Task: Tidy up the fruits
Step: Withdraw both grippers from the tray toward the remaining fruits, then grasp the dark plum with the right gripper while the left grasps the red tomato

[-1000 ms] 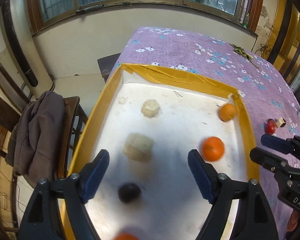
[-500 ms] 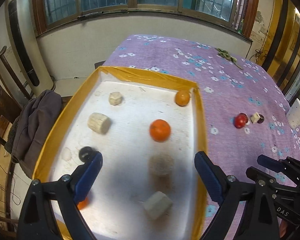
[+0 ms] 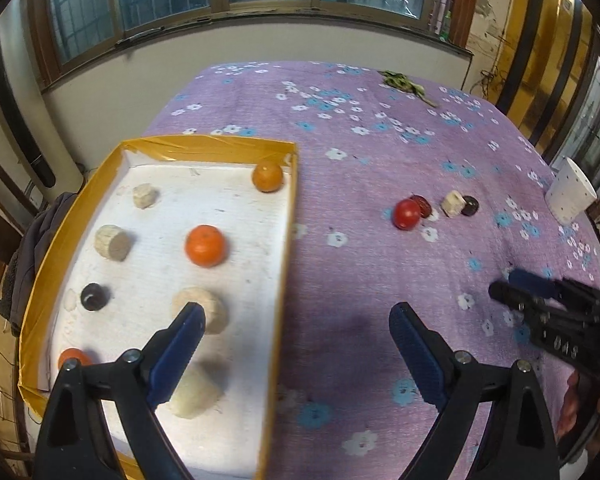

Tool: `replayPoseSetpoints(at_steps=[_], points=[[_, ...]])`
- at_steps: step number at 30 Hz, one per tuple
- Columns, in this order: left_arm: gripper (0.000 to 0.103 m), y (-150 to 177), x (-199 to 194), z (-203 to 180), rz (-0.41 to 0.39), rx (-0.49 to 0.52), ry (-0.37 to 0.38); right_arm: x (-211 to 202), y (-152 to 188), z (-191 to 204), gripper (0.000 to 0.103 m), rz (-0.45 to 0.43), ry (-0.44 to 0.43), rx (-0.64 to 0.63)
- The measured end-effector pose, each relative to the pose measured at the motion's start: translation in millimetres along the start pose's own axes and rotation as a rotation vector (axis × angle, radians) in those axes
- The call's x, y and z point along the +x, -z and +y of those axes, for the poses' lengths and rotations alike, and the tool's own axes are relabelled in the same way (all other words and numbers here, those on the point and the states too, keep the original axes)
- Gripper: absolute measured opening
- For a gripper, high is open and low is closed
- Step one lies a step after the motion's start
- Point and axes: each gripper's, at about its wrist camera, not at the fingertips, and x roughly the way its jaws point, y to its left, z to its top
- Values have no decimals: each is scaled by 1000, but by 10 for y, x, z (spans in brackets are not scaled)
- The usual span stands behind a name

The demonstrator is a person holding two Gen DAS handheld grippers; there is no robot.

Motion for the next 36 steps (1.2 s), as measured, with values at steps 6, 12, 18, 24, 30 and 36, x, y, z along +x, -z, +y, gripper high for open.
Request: replayPoseSetpoints(at_steps=[6, 12, 18, 24, 30, 36], points=[[95, 10, 76, -205, 29, 29, 3, 124, -262, -430, 42, -22, 36, 59], [95, -21, 206, -344, 64, 45, 3, 339, -506, -622, 42, -35, 46, 47], [95, -62, 304, -452, 85, 57, 2, 548, -644, -648, 42, -34, 30, -50], [95, -114, 404, -533, 104, 65, -4, 649, -673, -570, 32, -25, -39, -191], [95, -258, 543, -639, 109, 73, 8, 642, -646, -541, 22, -36, -25, -243], [95, -487, 727, -786, 84, 104, 26, 511, -549, -640, 22, -40, -39, -200]])
